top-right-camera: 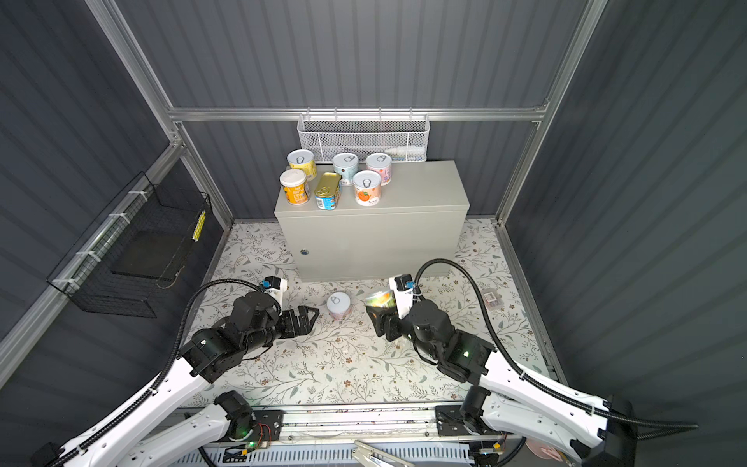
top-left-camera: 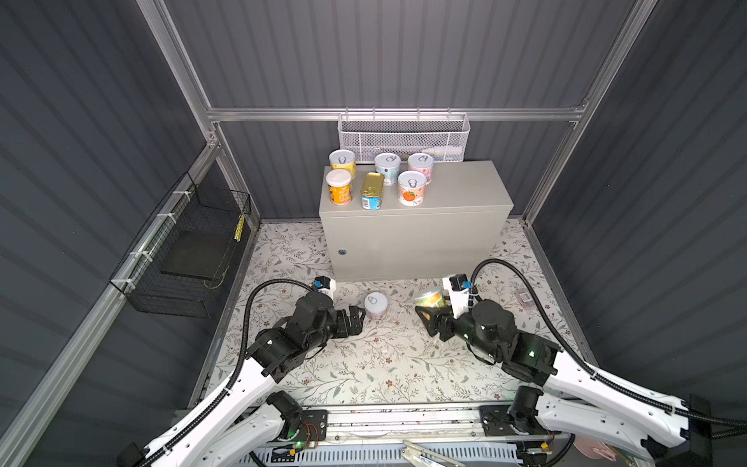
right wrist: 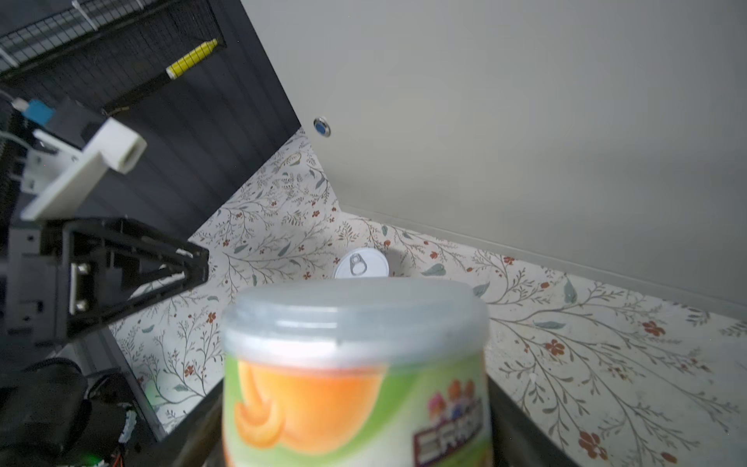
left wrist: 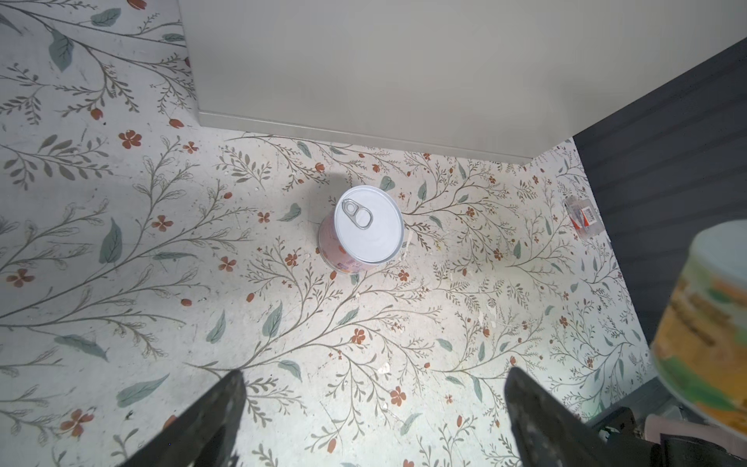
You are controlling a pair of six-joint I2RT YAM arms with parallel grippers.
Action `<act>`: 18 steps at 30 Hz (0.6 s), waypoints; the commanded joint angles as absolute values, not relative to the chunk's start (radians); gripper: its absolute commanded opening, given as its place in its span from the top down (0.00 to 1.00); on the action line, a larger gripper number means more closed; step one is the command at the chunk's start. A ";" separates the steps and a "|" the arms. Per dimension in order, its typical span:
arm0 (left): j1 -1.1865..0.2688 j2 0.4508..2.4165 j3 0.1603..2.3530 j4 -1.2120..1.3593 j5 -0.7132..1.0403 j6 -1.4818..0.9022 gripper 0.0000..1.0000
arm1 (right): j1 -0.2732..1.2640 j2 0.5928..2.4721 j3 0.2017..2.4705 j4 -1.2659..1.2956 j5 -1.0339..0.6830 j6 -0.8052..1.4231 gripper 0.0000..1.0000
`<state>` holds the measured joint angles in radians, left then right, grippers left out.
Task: Place and organize the canned foods onto the counter
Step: 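Lift the orange can with the right gripper up to the cabinet top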
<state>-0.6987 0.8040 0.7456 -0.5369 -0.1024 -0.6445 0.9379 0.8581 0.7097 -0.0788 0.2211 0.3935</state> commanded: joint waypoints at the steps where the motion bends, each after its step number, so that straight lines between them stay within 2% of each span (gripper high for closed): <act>1: -0.696 0.790 0.715 -0.538 -0.105 -0.658 0.00 | 0.908 0.853 0.803 -0.024 0.220 0.400 0.41; 18: -0.696 0.716 0.604 -0.548 -0.071 -0.664 0.00 | 0.664 1.000 1.250 -0.122 0.123 0.233 0.41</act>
